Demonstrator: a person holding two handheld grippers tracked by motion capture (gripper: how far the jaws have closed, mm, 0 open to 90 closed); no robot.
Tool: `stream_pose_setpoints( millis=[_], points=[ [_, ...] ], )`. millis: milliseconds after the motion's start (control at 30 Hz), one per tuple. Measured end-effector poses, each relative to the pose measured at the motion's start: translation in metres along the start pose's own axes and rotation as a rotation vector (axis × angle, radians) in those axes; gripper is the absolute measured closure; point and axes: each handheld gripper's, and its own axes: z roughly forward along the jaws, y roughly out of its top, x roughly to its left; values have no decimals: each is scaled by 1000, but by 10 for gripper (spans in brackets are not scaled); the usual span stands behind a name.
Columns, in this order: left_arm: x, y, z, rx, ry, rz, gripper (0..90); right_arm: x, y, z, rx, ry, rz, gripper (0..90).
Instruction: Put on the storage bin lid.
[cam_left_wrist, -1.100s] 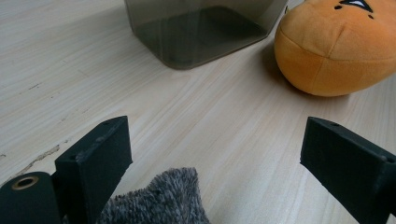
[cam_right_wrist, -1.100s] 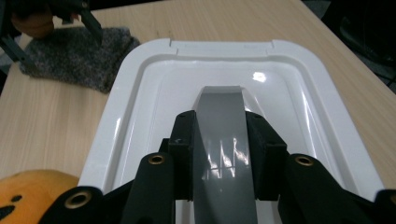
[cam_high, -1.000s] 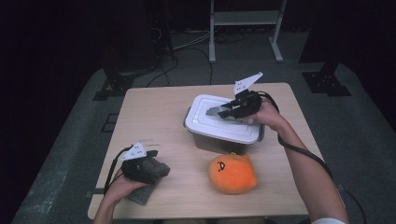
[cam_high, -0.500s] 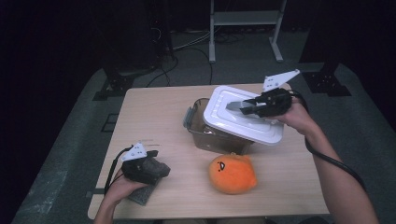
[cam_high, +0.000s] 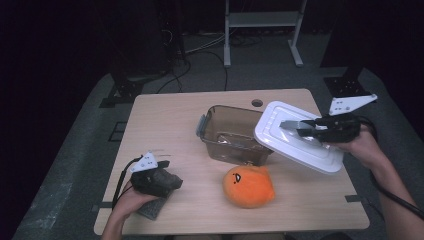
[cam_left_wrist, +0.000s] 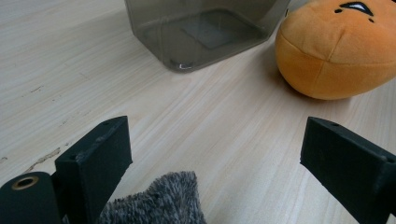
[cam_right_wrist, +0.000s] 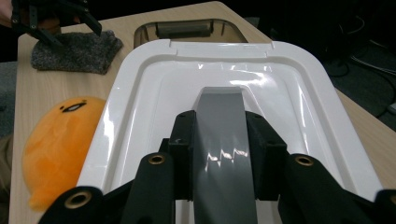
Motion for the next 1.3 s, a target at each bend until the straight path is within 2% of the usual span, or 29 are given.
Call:
stream_pose_setpoints(
  millis=[67,100,233,267,600,933,967,1167,1300],
  points=[
    [0,0,0,0,3,1,80,0,-3,-4,3,-7,5,657],
    [-1,-1,0,2,4,2,80,0,-11,-14,4,-23,15,657],
    [-1,-1,0,3,4,2,80,1,-21,-25,9,-39,29,657],
    [-1,-1,0,4,4,1,80,2,-28,-31,13,-48,42,657],
    [-1,0,0,2,5,2,80,5,-62,-44,19,-61,94,656],
    [-1,0,-1,-1,7,3,80,10,-85,-47,22,-65,117,656],
    [-1,0,-1,-2,7,0,80,11,-91,-46,25,-60,124,656],
    [0,0,-2,-5,7,-4,80,13,-102,-43,34,-51,137,656],
    [-1,-1,-2,5,6,5,80,15,-113,-36,34,-43,160,656]
  ],
)
